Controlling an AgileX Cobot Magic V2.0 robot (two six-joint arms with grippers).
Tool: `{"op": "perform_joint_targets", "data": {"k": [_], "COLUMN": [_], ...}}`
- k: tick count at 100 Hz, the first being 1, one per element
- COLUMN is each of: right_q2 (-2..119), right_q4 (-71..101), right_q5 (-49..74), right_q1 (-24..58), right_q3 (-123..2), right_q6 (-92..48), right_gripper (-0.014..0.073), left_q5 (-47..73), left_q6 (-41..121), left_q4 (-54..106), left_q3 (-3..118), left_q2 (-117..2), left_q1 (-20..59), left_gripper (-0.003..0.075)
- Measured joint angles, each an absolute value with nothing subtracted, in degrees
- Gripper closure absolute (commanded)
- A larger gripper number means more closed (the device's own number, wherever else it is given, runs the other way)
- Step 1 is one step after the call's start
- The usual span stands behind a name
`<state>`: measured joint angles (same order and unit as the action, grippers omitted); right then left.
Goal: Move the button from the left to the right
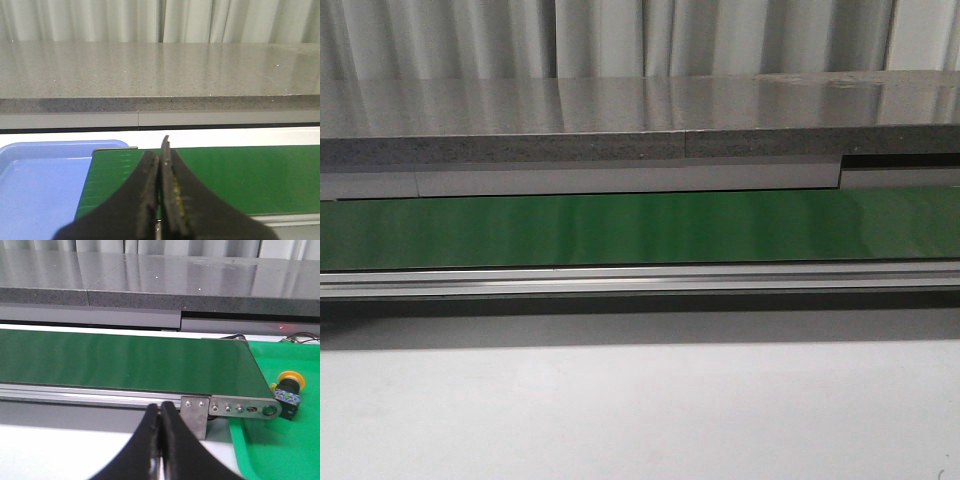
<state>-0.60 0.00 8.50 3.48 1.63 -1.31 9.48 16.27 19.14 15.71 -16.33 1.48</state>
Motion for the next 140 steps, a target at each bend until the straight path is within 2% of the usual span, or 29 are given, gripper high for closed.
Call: {"op": "perform_joint_targets", "data": {"k": [51,71,105,140], "right_q2": [-0.6,-0.6,-0.6,-0.6], "right_q4": [0.0,0.0,0.0,0.0], "right_q5": [8.4,8.4,8.4,8.4], "right_q1": [3.5,3.5,3.5,3.5], "right_q3": [1.6,1.6,1.6,1.6], "right_q6": [-1.2,-1.2,-1.2,-1.2], "right_gripper": [0.0662,0.0662,0.0662,0.0662], "left_q5": [9.5,8.7,6.5,6.3], "left_q6": [16.3,15.1,1.8,0.0], "left_q4": [19.1,14.0,0.0,-1.4], "left_q3": [15.7,14.6,5.3,0.4], "left_q2": [-16.3,-15.8,-6.4,0.3], "left_q1": [1.5,1.5,1.5,-0.6], "left_gripper": [0.0741,0.0741,0.0741,0.0741]}}
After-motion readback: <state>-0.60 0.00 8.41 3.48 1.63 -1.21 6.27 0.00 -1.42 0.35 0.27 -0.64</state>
